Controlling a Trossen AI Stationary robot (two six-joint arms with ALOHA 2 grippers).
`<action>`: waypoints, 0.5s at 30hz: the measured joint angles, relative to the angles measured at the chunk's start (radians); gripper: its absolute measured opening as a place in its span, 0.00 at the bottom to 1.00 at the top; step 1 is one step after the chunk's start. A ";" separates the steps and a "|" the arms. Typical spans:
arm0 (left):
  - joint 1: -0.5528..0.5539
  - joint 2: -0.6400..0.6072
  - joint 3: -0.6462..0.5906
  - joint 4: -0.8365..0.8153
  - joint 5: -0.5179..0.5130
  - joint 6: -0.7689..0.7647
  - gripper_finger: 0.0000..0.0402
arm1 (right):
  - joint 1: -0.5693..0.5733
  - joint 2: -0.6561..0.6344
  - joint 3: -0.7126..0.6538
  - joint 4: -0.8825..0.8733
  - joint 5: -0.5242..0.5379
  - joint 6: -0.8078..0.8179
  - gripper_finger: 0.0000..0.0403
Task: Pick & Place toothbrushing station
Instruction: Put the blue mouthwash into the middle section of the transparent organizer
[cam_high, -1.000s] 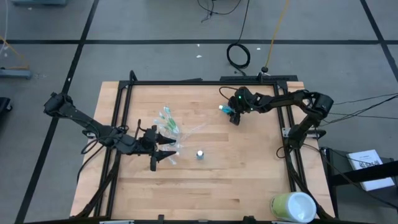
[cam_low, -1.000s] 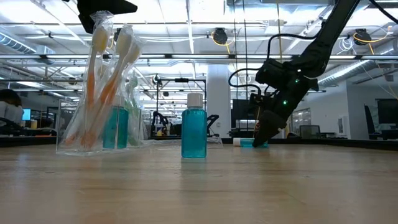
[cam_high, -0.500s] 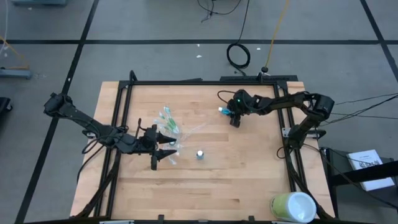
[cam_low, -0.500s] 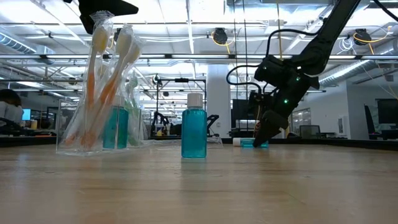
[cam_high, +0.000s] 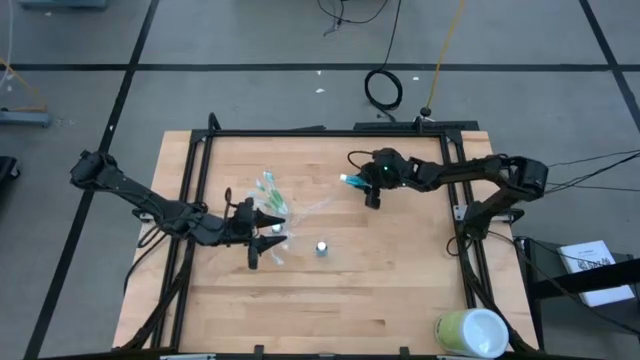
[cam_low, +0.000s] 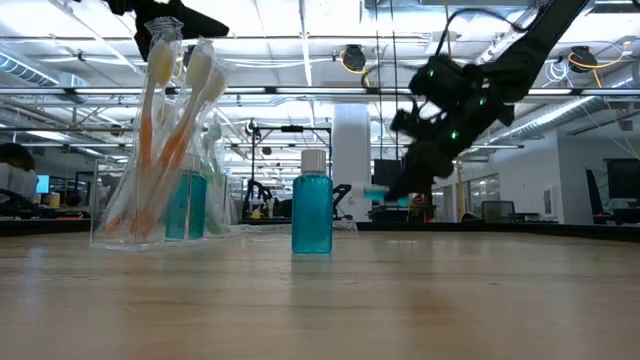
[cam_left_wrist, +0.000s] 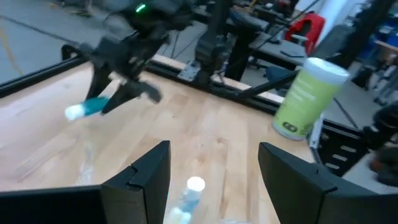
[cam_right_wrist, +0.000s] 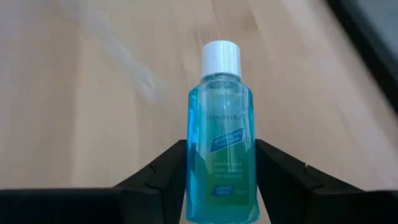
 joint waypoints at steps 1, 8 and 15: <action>0.006 0.008 0.000 0.001 -0.004 -0.010 0.54 | 0.014 -0.018 0.000 0.007 0.000 0.007 0.40; 0.091 0.119 0.004 0.125 0.006 -0.039 0.54 | 0.150 -0.113 0.000 0.116 0.001 0.020 0.39; 0.208 0.210 0.064 0.157 0.128 -0.214 0.54 | 0.303 -0.126 0.001 0.273 0.118 -0.024 0.40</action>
